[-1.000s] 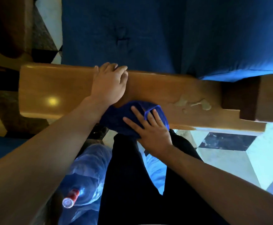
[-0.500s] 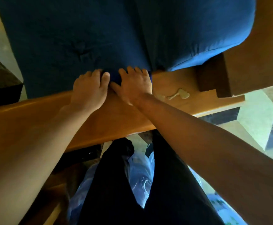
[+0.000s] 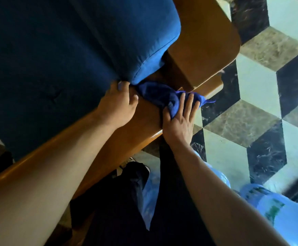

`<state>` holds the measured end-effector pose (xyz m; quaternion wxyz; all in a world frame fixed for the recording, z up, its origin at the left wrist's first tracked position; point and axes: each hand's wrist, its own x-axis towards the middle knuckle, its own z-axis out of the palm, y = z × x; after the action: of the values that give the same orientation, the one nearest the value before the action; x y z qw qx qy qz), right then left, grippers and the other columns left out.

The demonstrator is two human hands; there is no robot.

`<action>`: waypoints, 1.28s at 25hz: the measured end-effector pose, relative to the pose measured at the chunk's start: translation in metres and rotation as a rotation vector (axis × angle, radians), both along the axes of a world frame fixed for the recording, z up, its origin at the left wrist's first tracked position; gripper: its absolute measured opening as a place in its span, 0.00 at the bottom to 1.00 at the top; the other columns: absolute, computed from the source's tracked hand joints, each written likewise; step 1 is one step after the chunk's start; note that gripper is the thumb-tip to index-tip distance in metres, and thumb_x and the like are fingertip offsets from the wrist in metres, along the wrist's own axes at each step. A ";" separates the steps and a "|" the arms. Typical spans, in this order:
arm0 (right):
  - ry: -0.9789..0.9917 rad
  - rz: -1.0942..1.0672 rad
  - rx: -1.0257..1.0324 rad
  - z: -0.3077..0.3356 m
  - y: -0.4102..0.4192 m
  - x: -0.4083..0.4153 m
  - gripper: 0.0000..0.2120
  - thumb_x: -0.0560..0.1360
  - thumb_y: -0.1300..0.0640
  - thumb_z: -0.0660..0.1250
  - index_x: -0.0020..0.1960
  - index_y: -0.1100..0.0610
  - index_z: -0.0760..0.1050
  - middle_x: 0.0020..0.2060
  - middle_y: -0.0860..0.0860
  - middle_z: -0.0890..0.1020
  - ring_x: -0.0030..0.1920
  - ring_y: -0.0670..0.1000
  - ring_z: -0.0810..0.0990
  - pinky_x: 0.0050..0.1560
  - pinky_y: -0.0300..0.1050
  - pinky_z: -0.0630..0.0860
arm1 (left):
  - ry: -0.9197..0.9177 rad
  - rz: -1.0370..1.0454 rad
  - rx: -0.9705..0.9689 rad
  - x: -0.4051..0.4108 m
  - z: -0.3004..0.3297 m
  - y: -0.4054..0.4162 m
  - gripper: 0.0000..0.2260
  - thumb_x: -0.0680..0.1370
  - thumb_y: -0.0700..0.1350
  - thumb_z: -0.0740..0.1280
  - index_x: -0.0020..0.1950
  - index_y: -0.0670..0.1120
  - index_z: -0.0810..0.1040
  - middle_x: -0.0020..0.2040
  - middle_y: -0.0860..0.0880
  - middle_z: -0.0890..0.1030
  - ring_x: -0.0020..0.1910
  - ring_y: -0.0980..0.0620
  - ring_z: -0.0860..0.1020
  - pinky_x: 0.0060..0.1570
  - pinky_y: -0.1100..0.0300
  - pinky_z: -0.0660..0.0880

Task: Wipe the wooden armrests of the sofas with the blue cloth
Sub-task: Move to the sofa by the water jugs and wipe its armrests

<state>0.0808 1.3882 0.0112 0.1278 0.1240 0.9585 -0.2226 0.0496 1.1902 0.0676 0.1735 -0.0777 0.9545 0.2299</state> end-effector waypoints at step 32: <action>-0.947 -0.280 -0.524 0.075 -0.211 0.156 0.24 0.84 0.55 0.60 0.75 0.67 0.64 0.69 0.64 0.75 0.67 0.63 0.76 0.61 0.53 0.77 | 0.044 0.759 0.045 0.209 0.013 -0.101 0.15 0.79 0.46 0.65 0.63 0.42 0.78 0.59 0.39 0.80 0.59 0.40 0.77 0.60 0.45 0.75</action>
<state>0.2370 1.1768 0.0861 0.5401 0.3007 0.6835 -0.3882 0.2581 1.0895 0.0809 0.0570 -0.4169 0.8560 0.3004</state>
